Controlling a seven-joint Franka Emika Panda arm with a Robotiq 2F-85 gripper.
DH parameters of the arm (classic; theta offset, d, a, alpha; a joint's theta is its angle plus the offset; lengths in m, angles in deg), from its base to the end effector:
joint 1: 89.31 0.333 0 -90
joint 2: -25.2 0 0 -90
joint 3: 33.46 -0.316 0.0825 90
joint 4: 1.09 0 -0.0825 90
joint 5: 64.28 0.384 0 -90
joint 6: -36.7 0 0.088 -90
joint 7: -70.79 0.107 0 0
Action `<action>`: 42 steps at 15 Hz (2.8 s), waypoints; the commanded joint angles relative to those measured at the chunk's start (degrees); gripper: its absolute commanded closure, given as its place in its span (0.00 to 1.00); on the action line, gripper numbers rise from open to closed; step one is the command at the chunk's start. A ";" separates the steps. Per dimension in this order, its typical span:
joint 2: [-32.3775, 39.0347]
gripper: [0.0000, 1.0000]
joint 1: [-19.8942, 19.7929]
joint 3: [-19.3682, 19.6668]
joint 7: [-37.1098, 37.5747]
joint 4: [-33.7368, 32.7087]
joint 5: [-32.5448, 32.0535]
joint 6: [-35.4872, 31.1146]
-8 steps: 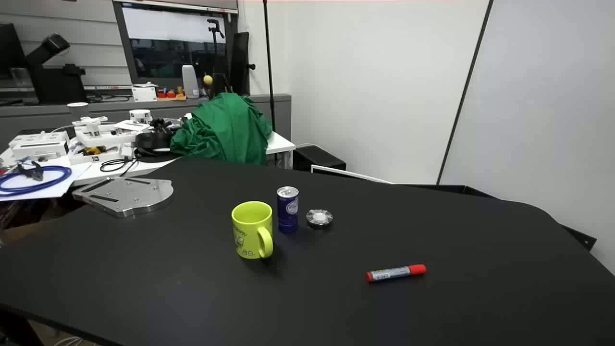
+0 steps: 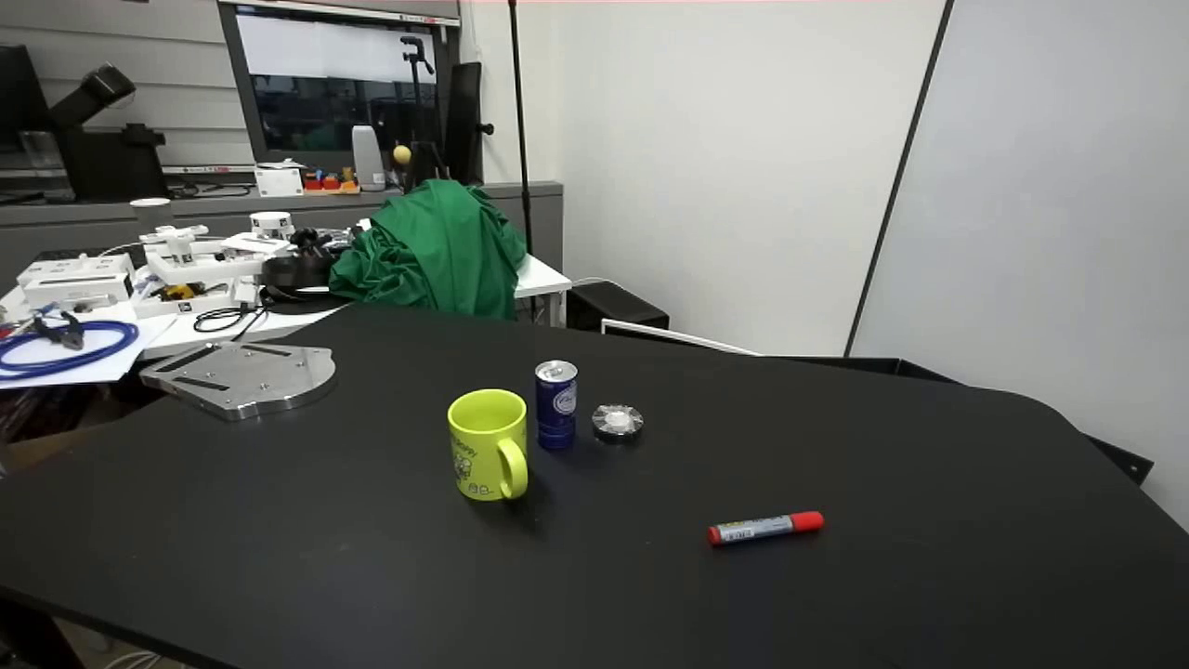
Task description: Pick the marker and put it in the cup
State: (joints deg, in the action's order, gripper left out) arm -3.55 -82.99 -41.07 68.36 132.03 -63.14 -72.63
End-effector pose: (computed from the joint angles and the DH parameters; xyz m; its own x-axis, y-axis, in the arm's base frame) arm 0.3968 0.1062 0.5333 0.9611 0.2640 0.0810 0.2608 -0.9642 0.0479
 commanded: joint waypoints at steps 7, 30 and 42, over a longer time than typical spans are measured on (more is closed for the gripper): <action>3.38 0.00 -4.38 1.56 7.84 -2.42 -1.76 -3.24; 39.03 0.00 -23.86 24.42 23.62 -15.91 7.71 -25.29; 59.47 0.00 -23.78 27.17 32.19 -18.69 10.06 -34.55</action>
State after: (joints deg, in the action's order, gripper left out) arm 51.13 -107.22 -14.50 98.55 116.14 -54.01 -106.81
